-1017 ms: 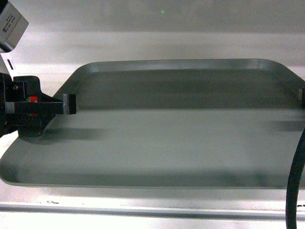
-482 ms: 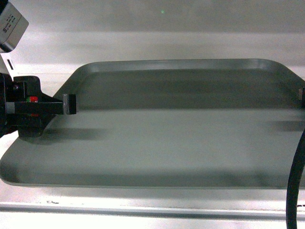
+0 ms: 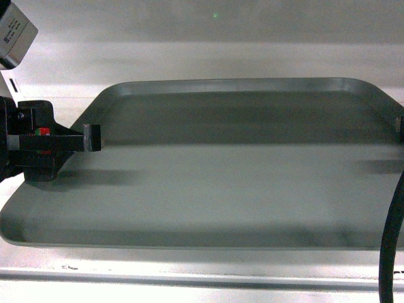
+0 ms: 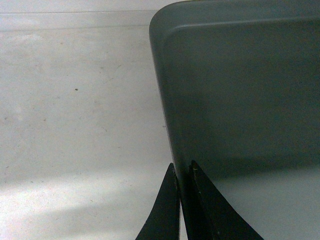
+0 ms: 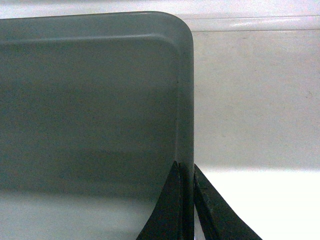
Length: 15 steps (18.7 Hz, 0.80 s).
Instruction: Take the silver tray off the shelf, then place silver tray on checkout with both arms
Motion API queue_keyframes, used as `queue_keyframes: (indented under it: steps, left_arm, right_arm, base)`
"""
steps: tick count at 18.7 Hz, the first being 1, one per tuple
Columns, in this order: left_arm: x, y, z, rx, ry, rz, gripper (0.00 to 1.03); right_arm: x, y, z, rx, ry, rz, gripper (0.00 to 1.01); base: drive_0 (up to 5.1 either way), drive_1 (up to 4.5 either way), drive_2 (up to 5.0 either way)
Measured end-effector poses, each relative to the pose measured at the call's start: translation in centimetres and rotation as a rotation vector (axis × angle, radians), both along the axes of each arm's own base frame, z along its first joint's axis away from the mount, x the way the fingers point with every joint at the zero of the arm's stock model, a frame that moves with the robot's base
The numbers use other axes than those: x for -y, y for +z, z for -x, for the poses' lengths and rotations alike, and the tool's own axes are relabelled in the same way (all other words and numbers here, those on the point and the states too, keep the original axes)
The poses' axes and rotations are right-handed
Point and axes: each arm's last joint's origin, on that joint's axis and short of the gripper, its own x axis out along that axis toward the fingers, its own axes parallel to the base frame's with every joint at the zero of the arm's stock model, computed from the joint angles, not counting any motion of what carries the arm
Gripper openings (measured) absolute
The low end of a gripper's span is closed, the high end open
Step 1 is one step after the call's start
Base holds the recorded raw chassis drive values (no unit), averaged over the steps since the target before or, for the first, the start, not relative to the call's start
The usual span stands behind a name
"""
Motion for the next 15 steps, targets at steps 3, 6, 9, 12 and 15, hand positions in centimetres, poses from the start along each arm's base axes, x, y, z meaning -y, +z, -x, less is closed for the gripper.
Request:
queue_keyframes:
  steps: [3,6,9,12,15]
  left_arm:
    - [0.00,0.00,0.00,0.000,0.000,0.000,0.03]
    - [0.00,0.01,0.00,0.001,0.000,0.000,0.03]
    - [-0.04,0.09,0.01,0.004,0.001,0.000,0.03]
    - [-0.03,0.06,0.02,0.002,0.001,-0.001,0.03]
    - [0.02,0.10,0.04,0.004,0.000,0.000,0.03]
  right_arm:
    - [0.00,0.01,-0.01,0.001,0.000,0.000,0.03]
    - [0.00,0.01,-0.01,0.001,0.000,0.000,0.03]
    - [-0.01,0.10,-0.07,0.004,0.000,-0.001,0.03]
    - [-0.01,0.09,-0.06,0.003,0.000,-0.001,0.03]
    - [-0.02,0.14,-0.09,0.000,0.000,0.000,0.03]
  base:
    - [0.1,-1.73,1.9]
    - [0.1,-2.59,2.8]
    - [0.1,-2.59,2.8]
    - [0.1,-2.59,2.8]
    - [0.1,-2.59,2.8]
